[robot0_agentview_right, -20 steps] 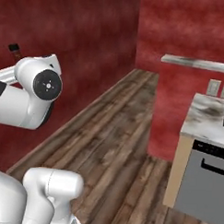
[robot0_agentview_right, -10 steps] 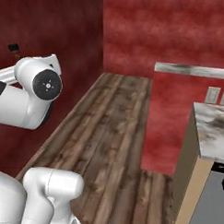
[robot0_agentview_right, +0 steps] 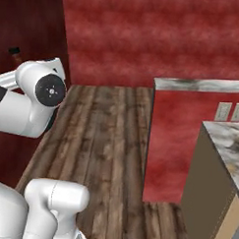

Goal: The dining table condiment station is running low on condiment bottle. Refill the condiment station by opening the cabinet and taking the condiment bottle from the cabinet and placing it on the dining table.

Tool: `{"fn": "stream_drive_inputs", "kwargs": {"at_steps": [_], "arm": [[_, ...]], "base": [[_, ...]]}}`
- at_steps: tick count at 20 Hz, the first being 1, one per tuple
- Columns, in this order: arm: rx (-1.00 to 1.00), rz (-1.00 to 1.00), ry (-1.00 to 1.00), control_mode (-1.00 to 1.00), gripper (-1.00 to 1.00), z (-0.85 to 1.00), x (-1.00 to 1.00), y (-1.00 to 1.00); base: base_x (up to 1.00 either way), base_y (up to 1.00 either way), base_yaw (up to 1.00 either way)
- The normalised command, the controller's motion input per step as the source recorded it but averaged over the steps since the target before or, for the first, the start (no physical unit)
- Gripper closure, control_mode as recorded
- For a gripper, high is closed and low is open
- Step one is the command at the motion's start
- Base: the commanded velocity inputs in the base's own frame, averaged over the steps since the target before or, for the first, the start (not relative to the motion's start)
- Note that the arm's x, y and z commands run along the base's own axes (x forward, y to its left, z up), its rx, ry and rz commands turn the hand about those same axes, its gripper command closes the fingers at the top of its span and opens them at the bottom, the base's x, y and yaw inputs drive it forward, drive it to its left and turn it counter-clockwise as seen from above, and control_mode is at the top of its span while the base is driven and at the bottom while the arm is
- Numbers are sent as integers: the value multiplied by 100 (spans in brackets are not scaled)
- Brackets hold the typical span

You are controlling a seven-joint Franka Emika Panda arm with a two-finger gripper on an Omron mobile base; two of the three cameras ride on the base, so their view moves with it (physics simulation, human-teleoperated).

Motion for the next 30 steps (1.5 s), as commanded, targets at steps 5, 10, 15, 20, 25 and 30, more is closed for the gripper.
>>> {"fn": "stream_drive_inputs", "kwargs": {"at_steps": [5, 10, 15, 20, 25, 30], "arm": [[0, 0, 0, 100, 100, 0, 0, 0], [0, 0, 0, 100, 100, 0, 0, 0], [0, 0, 0, 100, 100, 0, 0, 0], [0, 0, 0, 100, 100, 0, 0, 0], [0, 0, 0, 100, 100, 0, 0, 0], [0, 0, 0, 100, 100, 0, 0, 0]], "base": [[100, 76, -43], [100, 80, -44], [100, 91, -46], [100, 94, -47], [99, 98, -51], [85, 100, -53]]}}
